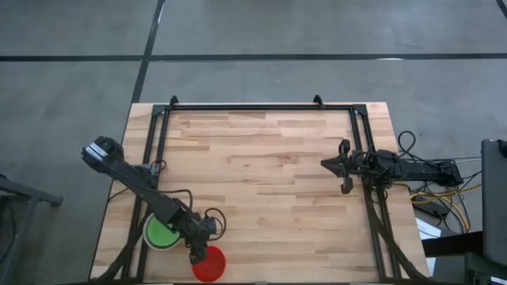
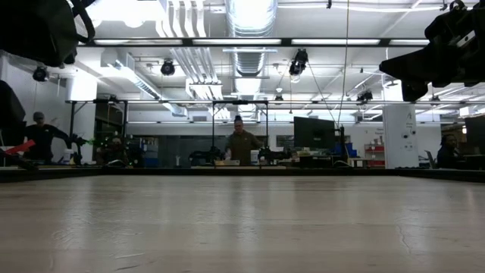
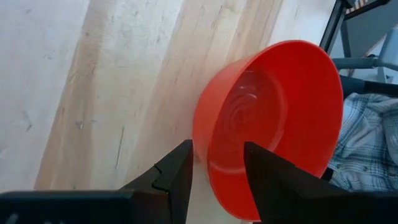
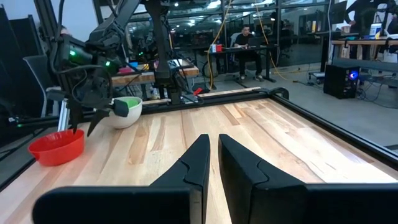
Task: Nest bowls inside each other
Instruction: Stack the red bowl on the green bowl
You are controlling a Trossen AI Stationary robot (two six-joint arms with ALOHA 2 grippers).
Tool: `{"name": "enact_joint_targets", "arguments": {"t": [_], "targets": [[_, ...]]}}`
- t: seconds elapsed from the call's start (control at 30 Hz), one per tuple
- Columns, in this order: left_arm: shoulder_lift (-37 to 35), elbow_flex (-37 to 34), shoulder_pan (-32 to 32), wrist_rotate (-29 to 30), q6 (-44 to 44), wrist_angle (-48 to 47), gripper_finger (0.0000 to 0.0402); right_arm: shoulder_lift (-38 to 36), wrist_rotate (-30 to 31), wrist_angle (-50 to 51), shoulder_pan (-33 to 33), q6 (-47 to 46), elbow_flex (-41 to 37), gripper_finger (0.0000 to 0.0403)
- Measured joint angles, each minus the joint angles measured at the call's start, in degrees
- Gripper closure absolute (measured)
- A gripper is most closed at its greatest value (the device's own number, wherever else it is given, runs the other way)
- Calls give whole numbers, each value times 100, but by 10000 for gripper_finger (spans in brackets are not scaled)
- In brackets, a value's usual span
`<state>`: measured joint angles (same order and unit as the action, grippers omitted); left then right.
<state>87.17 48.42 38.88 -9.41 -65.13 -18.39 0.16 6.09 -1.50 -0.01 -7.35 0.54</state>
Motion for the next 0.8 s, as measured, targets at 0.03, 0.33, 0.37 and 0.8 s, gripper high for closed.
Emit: {"name": "enact_joint_targets", "arguments": {"t": [0.03,0.33,0.37,0.8], "targets": [[10,0,2,0,-4,11,255,0,1,0,-1,-4,0,369],[158,0,1,-41,-93,80,255,2,0,0,0,0,0,369],[178,0,1,-55,-93,95,254,2,0,0,-1,-5,0,369],[298,0,3,-125,10,241,266,2,0,0,0,2,0,369]]}}
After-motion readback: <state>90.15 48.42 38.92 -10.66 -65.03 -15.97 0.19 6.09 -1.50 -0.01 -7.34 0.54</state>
